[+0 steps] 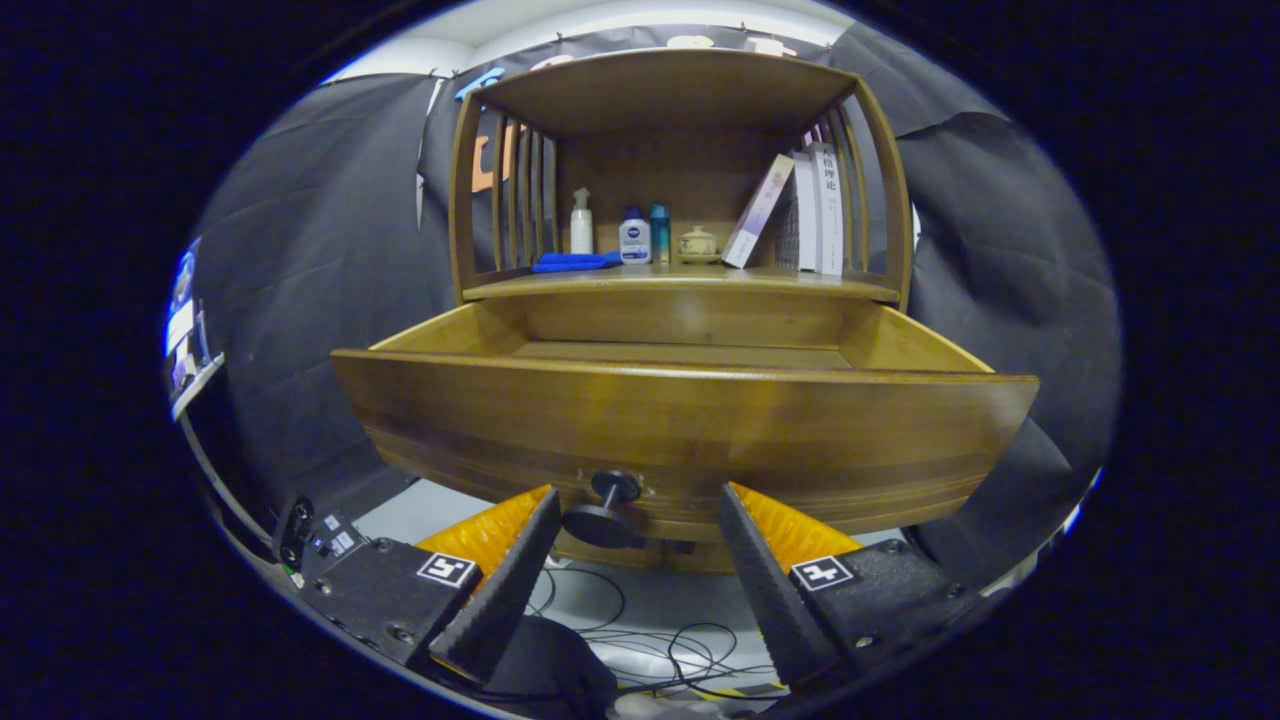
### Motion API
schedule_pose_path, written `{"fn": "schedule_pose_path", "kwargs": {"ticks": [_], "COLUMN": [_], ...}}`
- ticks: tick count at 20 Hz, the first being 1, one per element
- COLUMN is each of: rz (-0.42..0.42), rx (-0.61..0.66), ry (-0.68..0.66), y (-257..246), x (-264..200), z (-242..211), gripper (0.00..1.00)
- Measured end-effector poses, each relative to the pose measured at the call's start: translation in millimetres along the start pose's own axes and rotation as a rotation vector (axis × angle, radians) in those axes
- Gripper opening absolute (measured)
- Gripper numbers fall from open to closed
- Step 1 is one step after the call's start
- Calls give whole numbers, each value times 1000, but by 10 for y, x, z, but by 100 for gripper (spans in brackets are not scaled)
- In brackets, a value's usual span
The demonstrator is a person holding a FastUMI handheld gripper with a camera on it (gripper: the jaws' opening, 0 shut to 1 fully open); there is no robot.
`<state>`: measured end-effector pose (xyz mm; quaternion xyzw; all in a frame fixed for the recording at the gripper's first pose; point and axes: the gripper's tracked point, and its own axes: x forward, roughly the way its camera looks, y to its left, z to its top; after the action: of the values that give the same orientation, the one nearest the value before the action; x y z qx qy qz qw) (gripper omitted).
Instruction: Pull open the drawer, take out the items inside it, and place them on the countertop above the cabinet.
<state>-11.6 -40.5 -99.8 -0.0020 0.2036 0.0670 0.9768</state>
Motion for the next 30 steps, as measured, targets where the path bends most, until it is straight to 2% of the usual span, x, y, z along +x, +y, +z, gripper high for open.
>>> {"fn": "schedule_pose_path", "kwargs": {"ticks": [6,9,12,15,18,22,25,30], "rz": [-9,-80,-117,-74,-49,19,85,105], "rx": [21,-7,-32,-52,-66,-114,-90,-12], "ry": [-117,-200,-239,-213,-131,96,222,512], "y": [-100,-359,-463,-366,-276,-46,97,97], "x": [-275,-293,-168,79,461,1059,1374,1652], "z": [525,987,1436,1761,1917,1679,1592,1185], "gripper": [99,100,100,100,100,100,99,86]}}
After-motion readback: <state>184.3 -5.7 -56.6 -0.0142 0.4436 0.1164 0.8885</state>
